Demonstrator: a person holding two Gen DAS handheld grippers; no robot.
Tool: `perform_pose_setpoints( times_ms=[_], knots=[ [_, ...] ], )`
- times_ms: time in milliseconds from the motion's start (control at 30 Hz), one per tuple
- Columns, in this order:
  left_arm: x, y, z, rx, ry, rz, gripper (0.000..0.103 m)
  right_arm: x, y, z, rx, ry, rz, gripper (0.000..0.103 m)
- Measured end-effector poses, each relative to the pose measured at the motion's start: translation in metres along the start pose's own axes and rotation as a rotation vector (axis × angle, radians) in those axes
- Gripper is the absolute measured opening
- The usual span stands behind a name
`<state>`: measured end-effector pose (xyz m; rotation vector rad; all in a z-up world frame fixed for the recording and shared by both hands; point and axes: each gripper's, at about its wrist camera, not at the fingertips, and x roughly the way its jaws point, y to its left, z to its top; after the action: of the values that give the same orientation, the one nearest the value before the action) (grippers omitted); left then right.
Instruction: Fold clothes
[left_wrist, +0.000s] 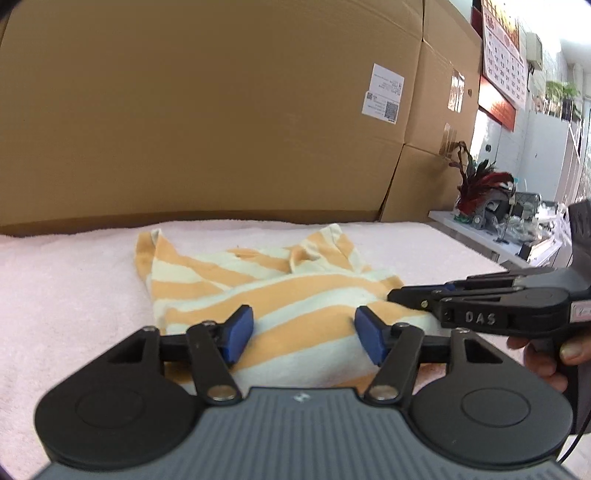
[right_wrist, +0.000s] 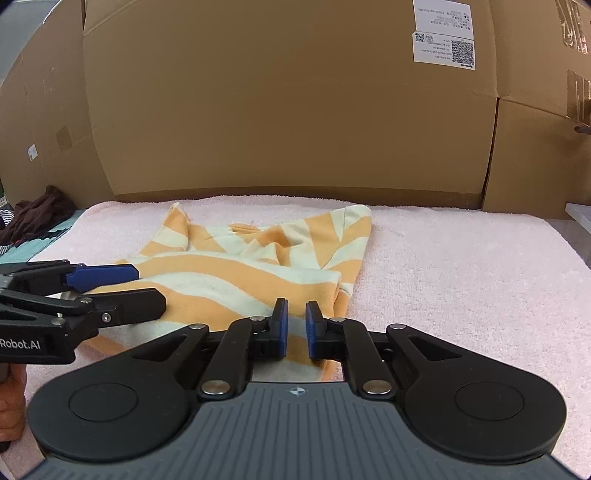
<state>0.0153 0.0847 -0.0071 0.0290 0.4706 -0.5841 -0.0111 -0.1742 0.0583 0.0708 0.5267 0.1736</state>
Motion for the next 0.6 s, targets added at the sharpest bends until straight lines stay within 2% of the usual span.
perform_pose_setpoints(
  times_ms=[133,267,400,500,533,600],
  knots=[
    [0.009,0.003,0.001,0.05,0.056,0.037,0.084,0.001,-0.001,0.0,0.008,0.0,0.007,0.01],
    [0.015,0.005,0.002,0.053,0.085,0.053,0.089,0.0,-0.002,-0.001,0.018,-0.001,0.014,0.01],
    [-0.001,0.006,-0.002,0.023,0.03,0.037,0.089,-0.004,-0.006,-0.002,0.051,-0.02,0.027,0.01],
    [-0.014,0.008,-0.005,-0.004,-0.017,0.023,0.081,-0.018,-0.009,-0.003,0.106,-0.085,0.032,0.011],
    [-0.018,0.009,-0.006,-0.013,-0.033,0.018,0.076,-0.023,-0.009,-0.003,0.126,-0.107,0.045,0.015],
    [-0.027,0.01,-0.008,-0.031,-0.065,0.008,0.074,-0.029,-0.003,-0.002,0.136,-0.123,0.102,0.015]
  ],
)
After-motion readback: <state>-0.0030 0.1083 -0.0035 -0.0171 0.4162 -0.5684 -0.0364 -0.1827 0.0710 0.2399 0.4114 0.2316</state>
